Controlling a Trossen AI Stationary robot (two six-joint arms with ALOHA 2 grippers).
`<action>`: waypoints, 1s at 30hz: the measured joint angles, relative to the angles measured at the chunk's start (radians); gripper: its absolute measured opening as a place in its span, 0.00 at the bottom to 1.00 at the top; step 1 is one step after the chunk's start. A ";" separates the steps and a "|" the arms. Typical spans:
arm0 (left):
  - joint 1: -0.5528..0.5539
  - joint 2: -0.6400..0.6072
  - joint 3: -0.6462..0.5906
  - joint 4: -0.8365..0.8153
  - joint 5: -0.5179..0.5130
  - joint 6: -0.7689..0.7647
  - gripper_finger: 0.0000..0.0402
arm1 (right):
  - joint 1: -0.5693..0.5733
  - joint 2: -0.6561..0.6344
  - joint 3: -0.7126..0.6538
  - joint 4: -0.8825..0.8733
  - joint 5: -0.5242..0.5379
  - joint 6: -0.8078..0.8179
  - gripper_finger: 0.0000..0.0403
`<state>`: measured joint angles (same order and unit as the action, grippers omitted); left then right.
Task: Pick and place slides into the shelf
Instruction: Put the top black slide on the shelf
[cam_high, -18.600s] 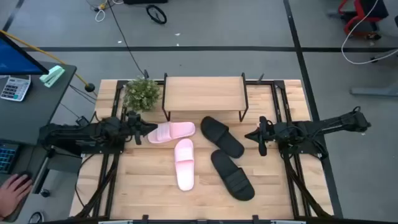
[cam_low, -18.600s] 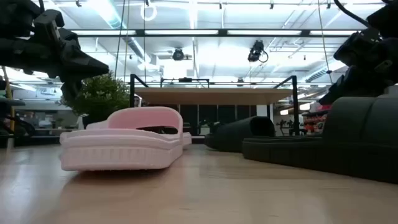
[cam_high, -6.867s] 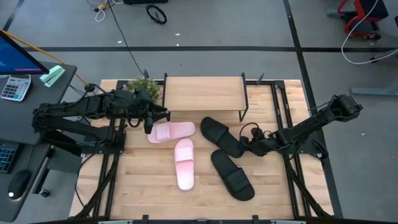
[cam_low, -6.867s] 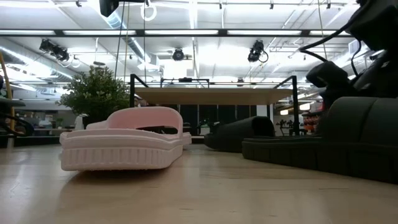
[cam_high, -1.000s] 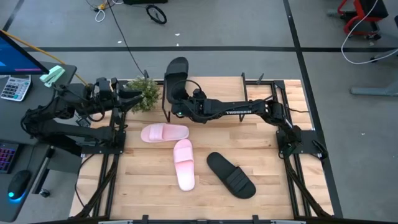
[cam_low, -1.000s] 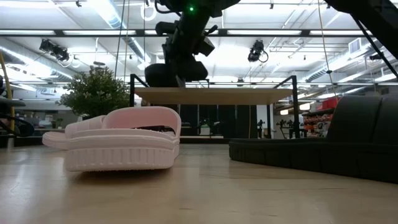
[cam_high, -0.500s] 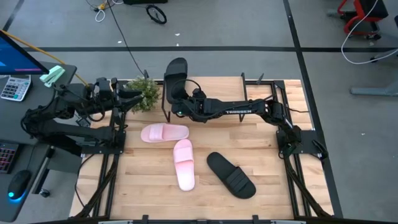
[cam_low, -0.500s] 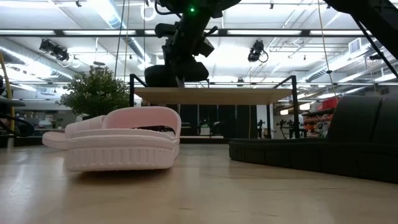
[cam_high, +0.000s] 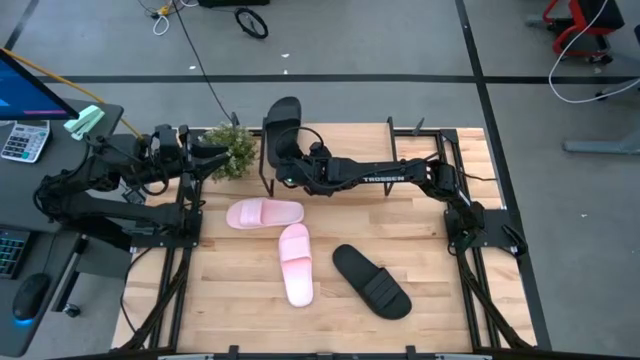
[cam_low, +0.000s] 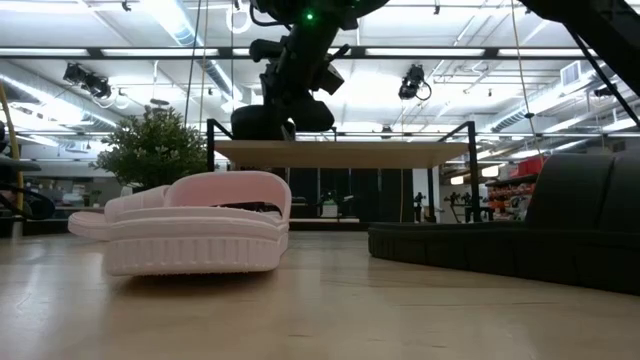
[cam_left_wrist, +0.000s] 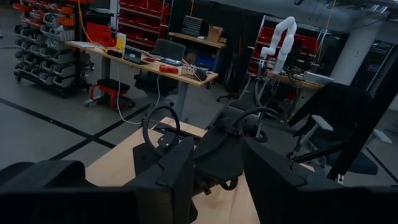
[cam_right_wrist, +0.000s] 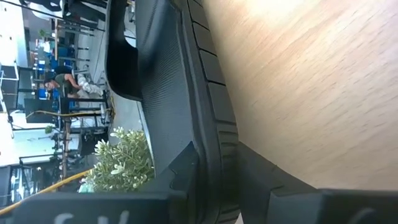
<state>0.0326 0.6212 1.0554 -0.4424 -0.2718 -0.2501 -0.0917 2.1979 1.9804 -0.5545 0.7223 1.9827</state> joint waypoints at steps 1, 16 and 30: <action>0.000 0.000 0.000 0.000 0.000 0.000 0.35 | 0.000 0.000 0.000 0.000 0.000 0.000 0.21; 0.000 0.000 0.000 -0.002 0.000 0.000 0.36 | 0.000 0.000 0.000 0.002 0.001 -0.020 0.29; 0.000 0.000 0.000 -0.019 0.000 -0.001 0.34 | 0.000 -0.001 0.000 0.033 -0.030 -0.075 0.40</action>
<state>0.0322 0.6212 1.0554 -0.4618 -0.2718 -0.2508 -0.0917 2.1971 1.9804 -0.5217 0.6920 1.9080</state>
